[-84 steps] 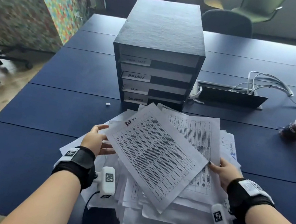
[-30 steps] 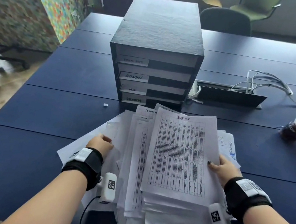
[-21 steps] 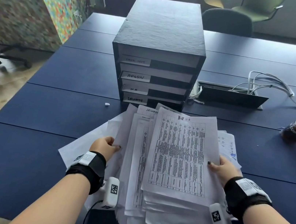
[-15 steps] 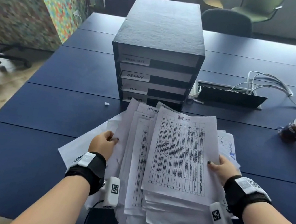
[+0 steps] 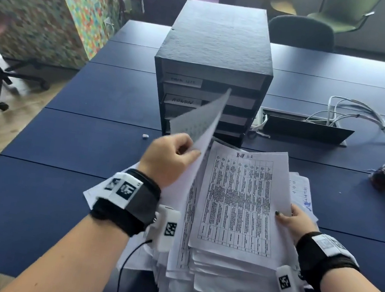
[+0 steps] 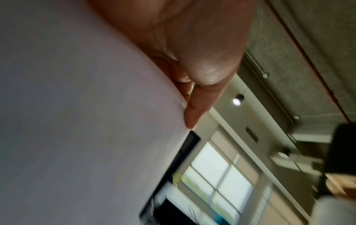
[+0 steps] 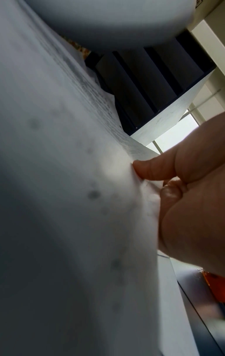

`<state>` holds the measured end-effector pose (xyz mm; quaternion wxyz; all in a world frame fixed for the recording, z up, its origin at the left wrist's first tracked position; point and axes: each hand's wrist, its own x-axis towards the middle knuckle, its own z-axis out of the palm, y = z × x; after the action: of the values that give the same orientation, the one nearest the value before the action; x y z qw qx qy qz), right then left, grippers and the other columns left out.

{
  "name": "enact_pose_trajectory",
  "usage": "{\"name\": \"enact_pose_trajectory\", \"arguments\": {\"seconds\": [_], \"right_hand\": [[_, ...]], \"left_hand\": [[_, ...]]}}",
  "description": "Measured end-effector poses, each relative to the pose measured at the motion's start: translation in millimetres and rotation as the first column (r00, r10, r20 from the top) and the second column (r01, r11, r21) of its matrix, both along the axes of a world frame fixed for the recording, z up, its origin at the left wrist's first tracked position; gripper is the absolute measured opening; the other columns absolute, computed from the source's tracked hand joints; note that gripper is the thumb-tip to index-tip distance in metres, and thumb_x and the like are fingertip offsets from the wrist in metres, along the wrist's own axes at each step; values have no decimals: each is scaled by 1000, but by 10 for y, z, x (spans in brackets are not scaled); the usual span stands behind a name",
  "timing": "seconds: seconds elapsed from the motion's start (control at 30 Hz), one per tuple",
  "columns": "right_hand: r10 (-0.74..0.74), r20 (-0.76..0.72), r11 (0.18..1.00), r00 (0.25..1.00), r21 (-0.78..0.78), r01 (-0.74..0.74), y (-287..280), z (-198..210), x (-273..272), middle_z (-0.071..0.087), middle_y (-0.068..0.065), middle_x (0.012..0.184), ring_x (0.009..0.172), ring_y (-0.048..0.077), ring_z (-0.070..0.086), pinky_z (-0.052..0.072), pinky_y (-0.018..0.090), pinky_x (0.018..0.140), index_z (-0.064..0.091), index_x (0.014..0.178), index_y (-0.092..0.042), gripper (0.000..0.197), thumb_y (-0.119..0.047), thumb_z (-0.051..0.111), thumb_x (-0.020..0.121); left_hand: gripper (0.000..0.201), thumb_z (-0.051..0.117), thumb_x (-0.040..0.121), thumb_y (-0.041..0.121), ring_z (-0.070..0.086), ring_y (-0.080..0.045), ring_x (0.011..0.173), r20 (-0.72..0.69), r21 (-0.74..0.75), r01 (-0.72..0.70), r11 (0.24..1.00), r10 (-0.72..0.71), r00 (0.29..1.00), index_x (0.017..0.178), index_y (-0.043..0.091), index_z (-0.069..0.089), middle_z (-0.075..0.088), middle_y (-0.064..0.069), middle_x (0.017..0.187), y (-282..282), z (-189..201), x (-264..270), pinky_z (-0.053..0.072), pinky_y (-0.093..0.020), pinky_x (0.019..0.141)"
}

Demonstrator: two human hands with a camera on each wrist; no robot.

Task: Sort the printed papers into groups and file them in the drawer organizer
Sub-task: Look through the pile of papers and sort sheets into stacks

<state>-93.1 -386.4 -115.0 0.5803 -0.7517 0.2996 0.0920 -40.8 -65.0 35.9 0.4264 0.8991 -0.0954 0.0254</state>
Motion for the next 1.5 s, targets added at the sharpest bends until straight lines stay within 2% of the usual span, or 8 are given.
{"name": "enact_pose_trajectory", "arguments": {"seconds": [0.2, 0.4, 0.57, 0.73, 0.9, 1.07, 1.4, 1.5], "right_hand": [[-37, 63, 992, 997, 126, 28, -12, -29, -21, 70, 0, 74, 64, 15, 65, 53, 37, 75, 58, 97, -8, 20, 9, 55, 86], [-65, 127, 977, 990, 211, 37, -13, 21, -26, 71, -8, 64, 56, 5, 66, 56, 23, 60, 58, 90, -12, 24, 10, 53, 86], [-69, 155, 964, 985, 266, 26, -8, 68, -54, 72, -7, 67, 59, 7, 67, 56, 23, 62, 60, 91, -14, 27, 11, 52, 86], [-95, 156, 929, 983, 369, 31, 3, 136, -63, 72, 4, 78, 64, 16, 69, 57, 35, 69, 62, 95, -13, 21, 4, 57, 85], [-107, 173, 901, 979, 433, 22, 35, 203, -26, 73, 6, 81, 68, 21, 69, 58, 41, 70, 64, 101, -11, 84, -36, 93, 27], [-96, 192, 910, 977, 415, 8, 3, 280, 3, 73, 4, 78, 66, 19, 69, 59, 36, 67, 64, 95, -15, 98, -49, 91, 7], [-214, 181, 899, 960, 421, 121, -314, 396, -93, 73, 3, 74, 61, 17, 69, 58, 34, 54, 62, 96, -15, 96, -42, 93, 9], [-254, 179, 869, 950, 474, 143, -335, 466, -133, 73, 2, 71, 58, 17, 68, 55, 30, 49, 60, 98, -13, 33, -13, 77, 70]], "left_hand": [[20, 54, 93, 39, 56, -10, 71, -278, 171, 329, 929, -275, 920, 85, 23, 61, 61, 8, 76, -522, -486, -288, 47, -21, 64], [68, 32, 77, 82, 54, -16, 70, -550, 8, 350, 937, -288, 784, 98, 30, 71, 71, 2, 93, -536, -774, -333, 48, -32, 70], [28, 59, 91, 31, 58, -14, 100, -364, 100, 6, 995, 31, 931, 116, 20, 62, 62, 0, 117, -187, -794, -66, 44, -25, 88], [39, 68, 85, 33, 57, -19, 94, -505, 147, -225, 963, 269, 820, 119, 16, 57, 62, -3, 109, 173, -887, 76, 38, -23, 79], [23, 72, 82, 29, 58, -9, 72, -580, 97, -136, 986, 167, 797, 99, 19, 60, 64, 4, 87, 241, -1004, -13, 40, -19, 59], [24, 46, 94, 11, 58, -29, 100, -456, 213, -179, 961, 259, 852, 114, 12, 60, 64, -9, 110, 303, -997, 37, 40, -27, 83], [23, 36, 83, -4, 51, -31, 80, -248, 215, -540, 814, 580, 776, 90, 11, 52, 57, -11, 88, 796, -831, 262, 38, -32, 71], [22, 36, 84, -2, 50, -31, 76, -273, 210, -544, 812, 584, 765, 89, 11, 52, 55, -9, 84, 797, -846, 245, 38, -32, 68]]}}
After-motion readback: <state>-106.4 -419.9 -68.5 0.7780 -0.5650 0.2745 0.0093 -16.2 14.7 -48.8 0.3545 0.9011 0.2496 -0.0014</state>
